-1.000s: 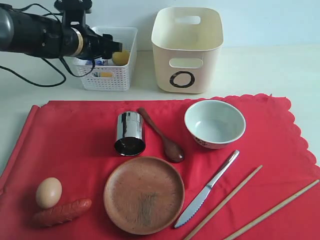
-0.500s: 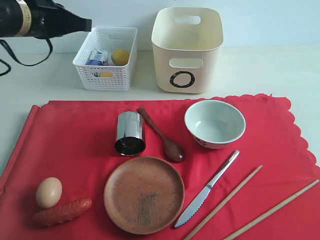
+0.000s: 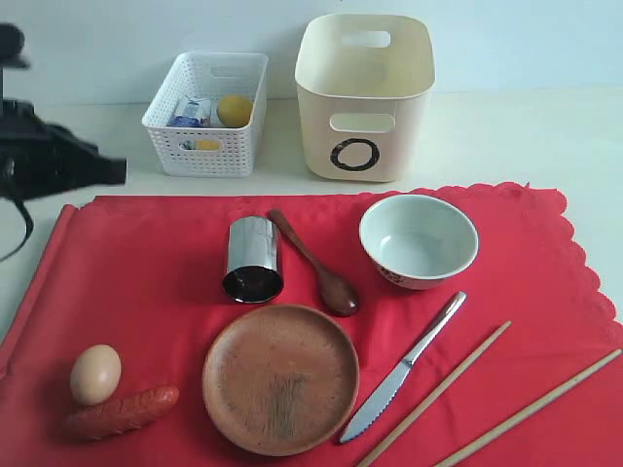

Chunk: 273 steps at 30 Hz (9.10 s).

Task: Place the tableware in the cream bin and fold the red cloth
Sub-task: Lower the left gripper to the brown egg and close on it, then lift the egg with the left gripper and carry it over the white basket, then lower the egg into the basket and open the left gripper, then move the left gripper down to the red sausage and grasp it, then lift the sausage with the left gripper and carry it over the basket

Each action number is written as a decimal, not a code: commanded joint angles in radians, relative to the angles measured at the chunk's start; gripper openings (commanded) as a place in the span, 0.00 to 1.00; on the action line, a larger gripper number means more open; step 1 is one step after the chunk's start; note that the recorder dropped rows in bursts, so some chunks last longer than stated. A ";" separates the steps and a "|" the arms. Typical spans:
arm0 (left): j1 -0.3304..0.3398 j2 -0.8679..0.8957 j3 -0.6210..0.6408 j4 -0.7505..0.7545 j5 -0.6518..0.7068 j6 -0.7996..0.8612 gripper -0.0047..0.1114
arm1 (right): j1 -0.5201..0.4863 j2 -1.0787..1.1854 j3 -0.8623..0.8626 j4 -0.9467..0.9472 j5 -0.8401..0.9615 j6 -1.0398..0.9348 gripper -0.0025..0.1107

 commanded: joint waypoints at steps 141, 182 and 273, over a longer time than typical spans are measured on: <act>0.001 0.808 -0.838 -0.063 0.036 0.109 0.76 | 0.001 -0.004 0.005 -0.006 -0.010 -0.002 0.02; 0.001 -0.148 0.337 -0.098 -0.286 0.088 0.04 | 0.001 -0.004 0.005 -0.006 -0.010 -0.002 0.02; 0.001 -0.005 0.076 -0.603 -0.606 0.730 0.04 | 0.001 -0.004 0.005 -0.006 -0.010 -0.002 0.02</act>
